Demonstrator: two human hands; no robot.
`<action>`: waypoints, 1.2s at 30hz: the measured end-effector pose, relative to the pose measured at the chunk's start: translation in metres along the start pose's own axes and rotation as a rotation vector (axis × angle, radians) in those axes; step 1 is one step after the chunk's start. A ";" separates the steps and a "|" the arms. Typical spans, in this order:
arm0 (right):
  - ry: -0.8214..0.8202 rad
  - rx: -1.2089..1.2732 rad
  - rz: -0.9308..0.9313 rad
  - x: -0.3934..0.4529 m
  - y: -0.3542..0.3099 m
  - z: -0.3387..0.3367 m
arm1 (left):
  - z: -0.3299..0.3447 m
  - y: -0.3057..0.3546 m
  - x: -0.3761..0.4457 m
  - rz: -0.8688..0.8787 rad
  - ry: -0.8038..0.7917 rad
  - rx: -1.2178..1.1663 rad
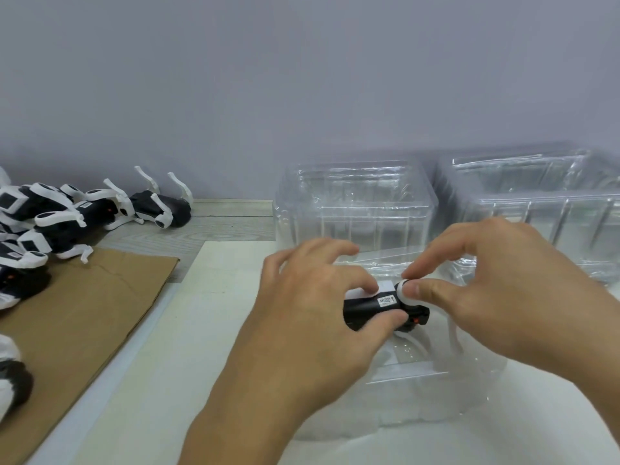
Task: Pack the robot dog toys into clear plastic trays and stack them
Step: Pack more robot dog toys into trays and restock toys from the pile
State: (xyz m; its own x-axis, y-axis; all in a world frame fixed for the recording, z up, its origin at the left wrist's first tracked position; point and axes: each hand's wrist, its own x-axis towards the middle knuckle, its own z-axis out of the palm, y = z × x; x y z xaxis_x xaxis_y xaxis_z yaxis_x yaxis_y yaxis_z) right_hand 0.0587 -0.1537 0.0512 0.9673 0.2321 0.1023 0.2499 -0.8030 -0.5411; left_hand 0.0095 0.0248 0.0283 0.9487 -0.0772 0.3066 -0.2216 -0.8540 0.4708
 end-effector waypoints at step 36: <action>-0.072 -0.048 -0.292 -0.012 -0.039 0.036 | 0.000 -0.038 0.001 -0.274 0.048 -0.488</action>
State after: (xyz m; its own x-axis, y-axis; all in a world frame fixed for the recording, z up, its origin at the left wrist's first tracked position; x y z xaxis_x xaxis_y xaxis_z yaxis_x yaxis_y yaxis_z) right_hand 0.0358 -0.1054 0.0408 0.8492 0.4939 0.1870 0.5202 -0.7212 -0.4574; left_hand 0.0193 0.0570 0.0105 0.9774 0.1477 0.1512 -0.0577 -0.5018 0.8630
